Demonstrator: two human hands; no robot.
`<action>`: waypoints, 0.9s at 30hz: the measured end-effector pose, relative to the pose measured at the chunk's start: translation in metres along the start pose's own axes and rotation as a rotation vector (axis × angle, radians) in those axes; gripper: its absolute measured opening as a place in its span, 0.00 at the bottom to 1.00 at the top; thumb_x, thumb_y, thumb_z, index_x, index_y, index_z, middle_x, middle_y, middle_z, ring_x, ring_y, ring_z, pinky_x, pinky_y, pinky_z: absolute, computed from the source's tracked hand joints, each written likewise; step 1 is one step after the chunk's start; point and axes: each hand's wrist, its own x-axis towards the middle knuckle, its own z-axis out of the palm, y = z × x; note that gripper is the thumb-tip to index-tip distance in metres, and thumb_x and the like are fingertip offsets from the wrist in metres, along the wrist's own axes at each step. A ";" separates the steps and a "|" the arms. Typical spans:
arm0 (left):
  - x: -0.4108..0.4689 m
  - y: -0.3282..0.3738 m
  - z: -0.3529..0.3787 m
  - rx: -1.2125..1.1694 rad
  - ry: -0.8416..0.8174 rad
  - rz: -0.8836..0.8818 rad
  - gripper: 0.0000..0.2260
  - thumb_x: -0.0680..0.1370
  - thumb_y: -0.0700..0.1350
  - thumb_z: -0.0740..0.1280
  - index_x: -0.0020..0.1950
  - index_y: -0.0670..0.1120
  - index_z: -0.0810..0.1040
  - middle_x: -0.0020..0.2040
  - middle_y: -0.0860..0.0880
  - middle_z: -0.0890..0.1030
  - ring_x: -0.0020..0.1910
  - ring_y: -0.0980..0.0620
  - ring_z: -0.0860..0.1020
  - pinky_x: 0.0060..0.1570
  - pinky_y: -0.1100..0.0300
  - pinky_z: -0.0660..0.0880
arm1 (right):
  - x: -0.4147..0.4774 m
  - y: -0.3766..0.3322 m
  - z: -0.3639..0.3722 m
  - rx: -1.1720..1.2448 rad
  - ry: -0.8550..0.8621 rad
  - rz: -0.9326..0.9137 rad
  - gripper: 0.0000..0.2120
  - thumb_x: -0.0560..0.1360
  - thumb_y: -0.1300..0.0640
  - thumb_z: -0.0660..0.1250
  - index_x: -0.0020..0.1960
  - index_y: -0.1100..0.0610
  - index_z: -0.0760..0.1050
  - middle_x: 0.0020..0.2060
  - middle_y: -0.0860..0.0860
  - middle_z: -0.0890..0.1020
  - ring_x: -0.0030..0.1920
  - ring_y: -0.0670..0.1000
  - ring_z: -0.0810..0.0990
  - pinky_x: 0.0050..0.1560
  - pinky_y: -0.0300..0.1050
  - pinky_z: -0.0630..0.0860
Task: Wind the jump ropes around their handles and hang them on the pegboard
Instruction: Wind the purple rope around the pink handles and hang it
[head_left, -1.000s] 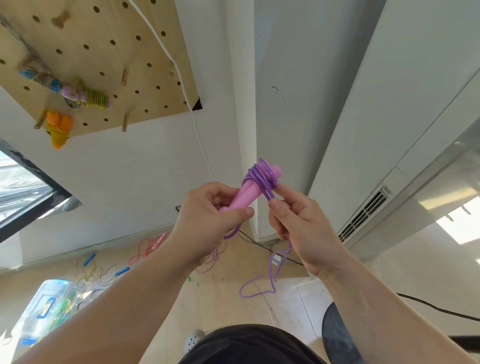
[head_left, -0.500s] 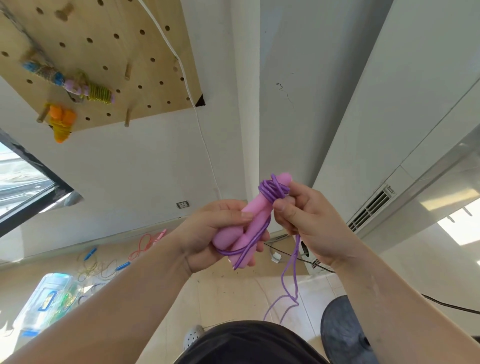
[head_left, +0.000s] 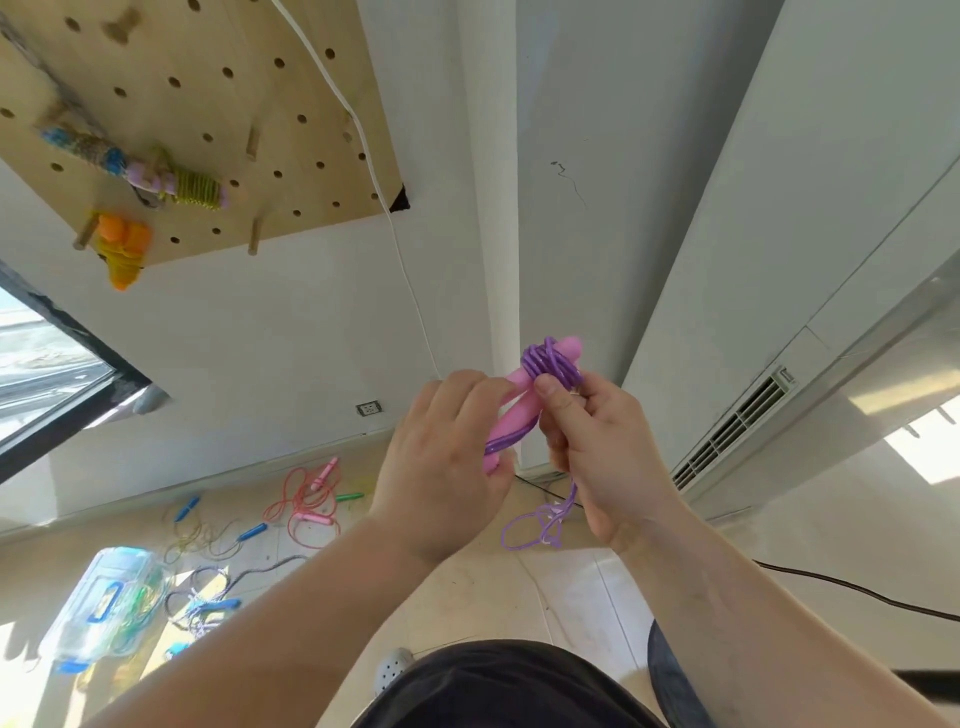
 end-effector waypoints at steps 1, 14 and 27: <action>0.002 -0.002 0.000 0.002 0.035 0.008 0.26 0.66 0.38 0.72 0.64 0.47 0.73 0.54 0.48 0.79 0.48 0.42 0.78 0.50 0.49 0.75 | 0.000 -0.002 0.000 0.004 -0.001 0.001 0.08 0.81 0.57 0.67 0.49 0.62 0.78 0.34 0.57 0.64 0.32 0.50 0.60 0.34 0.52 0.54; 0.015 0.011 -0.026 -0.895 -0.121 -0.696 0.21 0.61 0.32 0.75 0.52 0.45 0.82 0.43 0.46 0.87 0.36 0.47 0.81 0.31 0.56 0.73 | -0.002 -0.014 -0.021 -0.147 -0.206 -0.044 0.07 0.83 0.58 0.63 0.53 0.55 0.80 0.28 0.54 0.75 0.29 0.51 0.61 0.31 0.48 0.55; 0.014 -0.006 -0.039 -1.456 -0.380 -0.797 0.22 0.59 0.38 0.73 0.54 0.36 0.81 0.47 0.32 0.81 0.39 0.38 0.80 0.34 0.53 0.78 | 0.011 -0.021 -0.018 -0.138 -0.381 -0.130 0.10 0.77 0.54 0.67 0.55 0.57 0.80 0.23 0.48 0.69 0.29 0.53 0.63 0.31 0.47 0.56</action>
